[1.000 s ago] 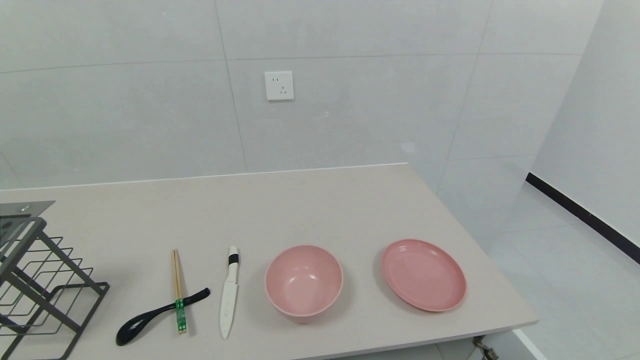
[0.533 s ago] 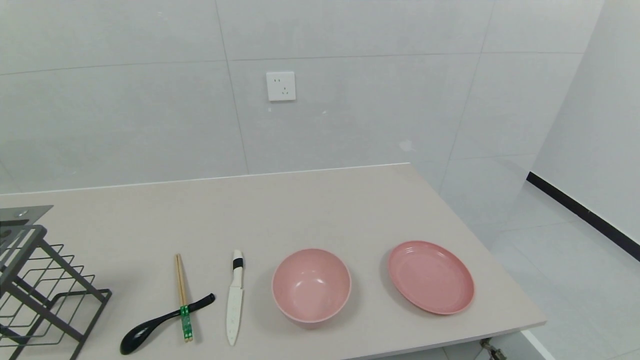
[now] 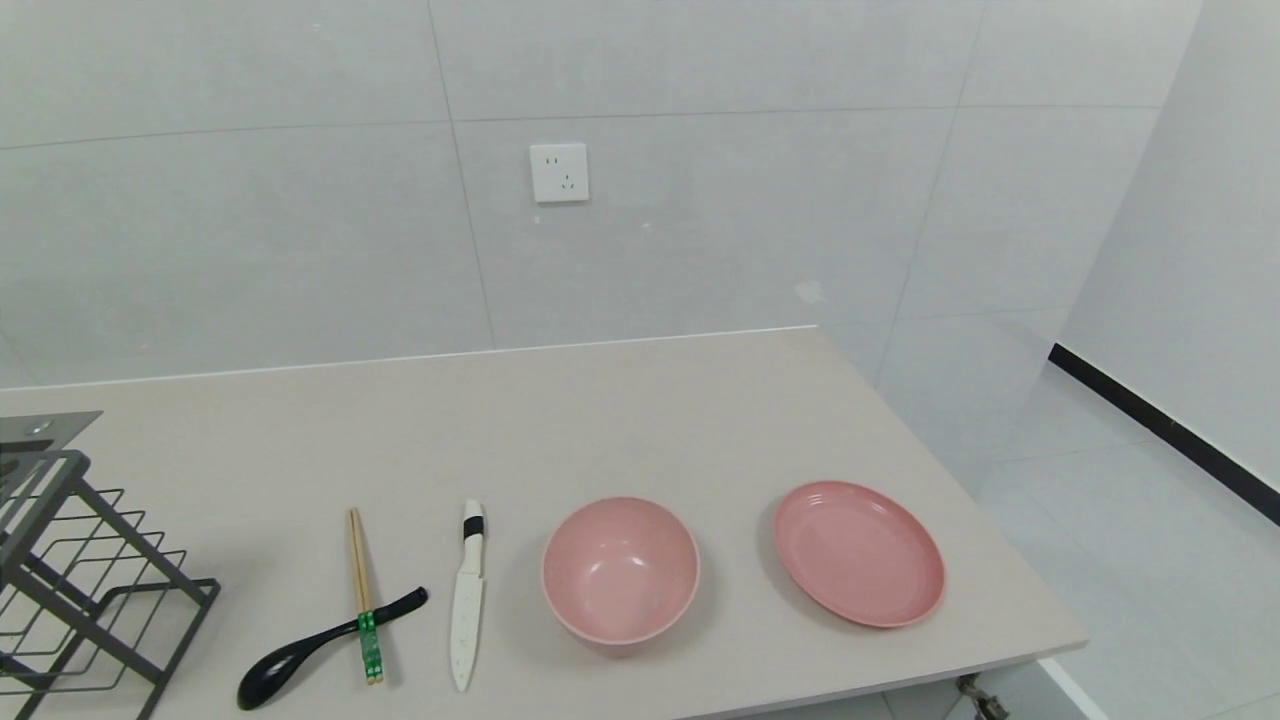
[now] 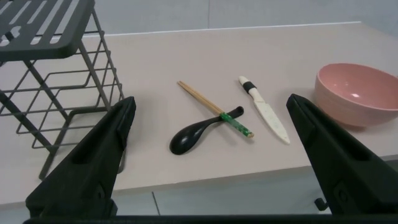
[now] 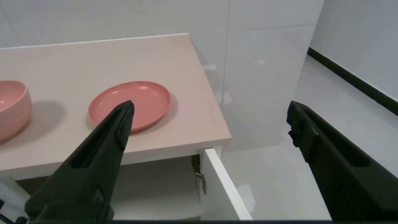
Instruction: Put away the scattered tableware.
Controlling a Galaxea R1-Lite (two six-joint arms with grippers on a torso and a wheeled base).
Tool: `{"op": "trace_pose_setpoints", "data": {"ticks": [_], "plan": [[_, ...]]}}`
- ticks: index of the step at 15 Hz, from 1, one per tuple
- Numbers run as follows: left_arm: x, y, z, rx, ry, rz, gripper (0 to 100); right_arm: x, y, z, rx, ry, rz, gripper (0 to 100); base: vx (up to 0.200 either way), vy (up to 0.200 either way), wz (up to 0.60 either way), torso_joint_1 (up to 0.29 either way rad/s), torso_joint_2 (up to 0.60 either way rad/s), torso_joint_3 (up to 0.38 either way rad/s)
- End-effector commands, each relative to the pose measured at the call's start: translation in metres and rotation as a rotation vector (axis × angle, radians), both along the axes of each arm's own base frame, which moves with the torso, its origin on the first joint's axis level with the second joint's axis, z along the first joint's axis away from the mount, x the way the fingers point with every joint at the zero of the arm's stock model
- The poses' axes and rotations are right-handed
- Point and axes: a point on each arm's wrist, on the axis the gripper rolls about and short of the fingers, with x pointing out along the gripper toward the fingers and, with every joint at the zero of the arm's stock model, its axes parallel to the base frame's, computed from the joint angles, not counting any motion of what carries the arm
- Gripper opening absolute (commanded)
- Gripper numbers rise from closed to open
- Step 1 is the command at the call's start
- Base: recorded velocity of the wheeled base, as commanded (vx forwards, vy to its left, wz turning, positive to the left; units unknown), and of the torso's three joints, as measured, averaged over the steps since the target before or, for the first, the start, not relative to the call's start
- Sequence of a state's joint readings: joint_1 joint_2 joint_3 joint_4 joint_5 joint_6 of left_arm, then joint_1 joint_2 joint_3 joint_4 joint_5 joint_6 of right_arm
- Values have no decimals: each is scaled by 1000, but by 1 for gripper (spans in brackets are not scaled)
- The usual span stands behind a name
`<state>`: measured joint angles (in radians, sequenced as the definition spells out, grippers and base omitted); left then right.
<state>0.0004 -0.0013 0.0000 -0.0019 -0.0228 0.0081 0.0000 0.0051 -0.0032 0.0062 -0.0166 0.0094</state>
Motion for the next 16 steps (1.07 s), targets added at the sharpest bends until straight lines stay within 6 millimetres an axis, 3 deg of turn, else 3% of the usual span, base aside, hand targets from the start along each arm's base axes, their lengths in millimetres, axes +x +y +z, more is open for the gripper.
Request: {"op": "trace_pose_setpoints", "data": {"ticks": [1,13,16], "plan": [[0,0,0,0,2,-1,100,0,0,0,0,1,0,100,0,0,0,0,0,0],[0,0,0,3,2,-5,100,0,0,0,0,0,1,100,0,0,0,0,0,0],[0,0,0,3,2,-7,100,-9,0,36,-6,-226,-10,100,0,0,0,0,0,0]]}}
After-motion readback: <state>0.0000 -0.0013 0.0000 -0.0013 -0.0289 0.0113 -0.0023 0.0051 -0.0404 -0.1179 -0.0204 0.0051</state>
